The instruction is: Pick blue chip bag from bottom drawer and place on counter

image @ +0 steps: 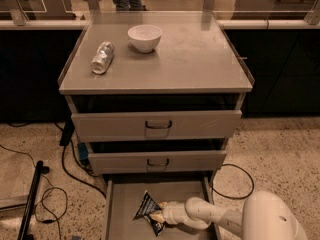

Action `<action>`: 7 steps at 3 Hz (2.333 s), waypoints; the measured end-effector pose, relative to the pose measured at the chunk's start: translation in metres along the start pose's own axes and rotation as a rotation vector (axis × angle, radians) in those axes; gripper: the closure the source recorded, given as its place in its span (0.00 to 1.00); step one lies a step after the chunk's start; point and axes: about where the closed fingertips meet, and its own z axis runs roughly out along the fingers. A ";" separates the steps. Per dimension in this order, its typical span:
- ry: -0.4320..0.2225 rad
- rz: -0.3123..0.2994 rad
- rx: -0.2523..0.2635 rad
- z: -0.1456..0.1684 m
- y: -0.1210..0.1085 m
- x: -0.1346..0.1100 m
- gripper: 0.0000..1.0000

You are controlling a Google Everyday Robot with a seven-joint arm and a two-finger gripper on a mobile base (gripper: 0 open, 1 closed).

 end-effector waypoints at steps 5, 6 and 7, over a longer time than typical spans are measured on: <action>-0.214 -0.149 -0.014 -0.175 0.007 -0.067 1.00; -0.246 -0.185 0.020 -0.225 0.001 -0.092 1.00; -0.255 -0.196 0.058 -0.280 -0.018 -0.124 1.00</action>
Offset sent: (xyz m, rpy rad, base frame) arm -0.0045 -0.0457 0.0654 0.0507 -0.0466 0.0400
